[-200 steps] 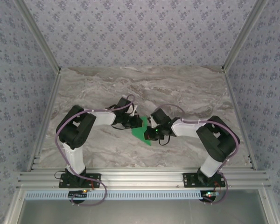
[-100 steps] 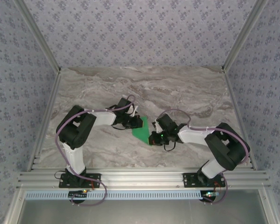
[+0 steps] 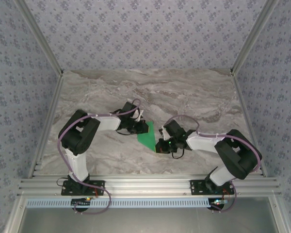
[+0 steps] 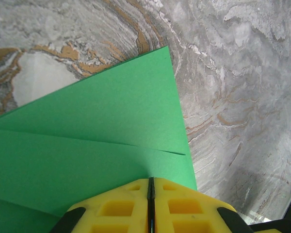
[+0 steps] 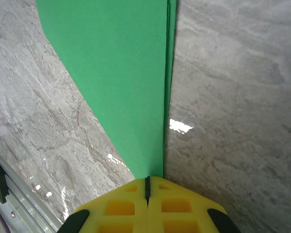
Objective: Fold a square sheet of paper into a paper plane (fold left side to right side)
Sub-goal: Fourth fold the wing at the center of the table, then turn over the paper at the center of the table.
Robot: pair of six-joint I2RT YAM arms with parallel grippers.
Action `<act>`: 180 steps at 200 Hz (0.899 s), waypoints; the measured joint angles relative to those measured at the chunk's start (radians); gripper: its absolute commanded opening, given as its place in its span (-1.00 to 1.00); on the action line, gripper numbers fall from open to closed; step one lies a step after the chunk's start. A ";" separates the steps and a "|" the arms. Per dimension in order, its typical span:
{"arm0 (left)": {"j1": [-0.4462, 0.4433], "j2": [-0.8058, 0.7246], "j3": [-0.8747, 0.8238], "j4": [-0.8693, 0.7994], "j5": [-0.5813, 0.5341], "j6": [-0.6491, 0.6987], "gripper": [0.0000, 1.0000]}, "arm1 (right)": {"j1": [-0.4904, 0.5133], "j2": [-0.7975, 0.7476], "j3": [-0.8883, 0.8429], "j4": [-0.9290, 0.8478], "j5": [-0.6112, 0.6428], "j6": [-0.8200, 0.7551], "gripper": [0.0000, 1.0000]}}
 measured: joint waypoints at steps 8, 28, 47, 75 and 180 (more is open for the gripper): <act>0.000 0.000 0.000 0.000 0.000 0.000 -0.80 | 0.000 0.000 0.001 -0.003 0.000 -0.001 -1.00; 0.000 0.000 0.000 0.000 0.001 0.000 -0.78 | 0.000 -0.009 0.001 -0.026 -0.008 -0.024 -1.00; 0.001 0.000 0.000 0.002 0.002 0.000 -0.74 | 0.000 -0.041 -0.004 -0.108 -0.030 -0.052 -0.98; 0.005 -0.014 0.002 -0.006 0.000 0.001 -0.55 | -0.036 -0.150 -0.031 -0.212 -0.053 -0.085 -0.71; 0.044 -0.304 -0.099 0.007 -0.039 -0.072 -0.09 | -0.185 -0.388 -0.032 -0.174 -0.057 -0.187 -0.20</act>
